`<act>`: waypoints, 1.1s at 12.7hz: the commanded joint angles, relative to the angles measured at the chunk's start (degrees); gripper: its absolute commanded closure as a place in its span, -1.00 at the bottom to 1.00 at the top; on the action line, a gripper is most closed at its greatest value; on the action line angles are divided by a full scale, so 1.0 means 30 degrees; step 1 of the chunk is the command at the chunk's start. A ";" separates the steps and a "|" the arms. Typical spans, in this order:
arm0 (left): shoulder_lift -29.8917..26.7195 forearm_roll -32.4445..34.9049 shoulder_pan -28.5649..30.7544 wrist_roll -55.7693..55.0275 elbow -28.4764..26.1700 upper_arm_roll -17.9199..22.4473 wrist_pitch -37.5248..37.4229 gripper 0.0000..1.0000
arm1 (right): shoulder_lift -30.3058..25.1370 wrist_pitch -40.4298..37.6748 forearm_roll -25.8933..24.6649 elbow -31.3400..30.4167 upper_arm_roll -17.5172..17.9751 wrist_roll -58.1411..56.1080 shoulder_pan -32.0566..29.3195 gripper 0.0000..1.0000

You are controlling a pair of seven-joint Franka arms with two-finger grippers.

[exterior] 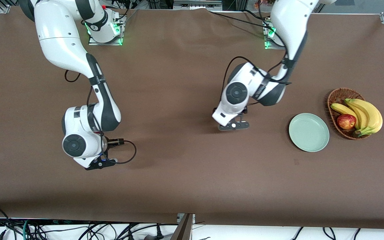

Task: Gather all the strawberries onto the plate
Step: 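Grasp a strawberry with the right gripper while the left gripper grasps another, then place the strawberry mid-table with the right gripper while the left gripper carries another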

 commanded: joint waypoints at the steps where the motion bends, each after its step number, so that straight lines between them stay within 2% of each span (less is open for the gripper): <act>1: 0.0082 0.0433 -0.0393 -0.1184 -0.1068 0.0309 0.1762 -1.00 | -0.0449 0.1737 0.0010 -0.1840 0.0191 -0.0494 -0.0187 -1.00; 3: 0.0343 0.0491 -0.0452 -0.1067 -0.1159 0.0309 0.2609 -1.00 | -0.0450 0.1977 0.0039 -0.2108 0.0191 -0.0494 -0.0188 -1.00; 4: 0.0577 0.0492 -0.0423 -0.1008 -0.1189 0.0338 0.3225 -1.00 | -0.0450 0.2006 0.0039 -0.2167 0.0191 -0.0494 -0.0188 -0.94; 7: 0.0638 0.1370 -0.0451 -0.0979 -0.1595 0.0309 0.3290 -0.96 | -0.0479 0.1803 0.0010 -0.2431 0.0191 -0.0494 -0.0188 0.08; 8: 0.0609 0.1370 -0.0481 -0.1008 -0.1686 0.0309 0.3290 -0.78 | -0.0479 0.1685 0.0039 -0.2460 0.0191 -0.0494 -0.0217 0.38; 11: 0.0725 0.1370 -0.0685 -0.1095 -0.1804 0.0309 0.3290 0.05 | -0.0537 0.1509 0.0039 -0.2460 0.0191 -0.0494 -0.0217 1.00; 12: 0.0726 0.1370 -0.0686 -0.1096 -0.1775 0.0338 0.3290 0.36 | -0.0654 0.1479 0.0039 -0.2460 0.0220 -0.0465 -0.0217 1.00; 13: 0.0726 0.1457 -0.0657 -0.1038 -0.1746 0.0338 0.3290 0.59 | -0.0800 0.1450 0.0039 -0.2460 0.0307 -0.0494 -0.0217 1.00; 14: 0.0581 0.1690 -0.0570 -0.1008 -0.1717 0.0425 0.3203 0.67 | -0.1062 0.1131 0.0068 -0.2431 0.0511 -0.0378 -0.0188 1.00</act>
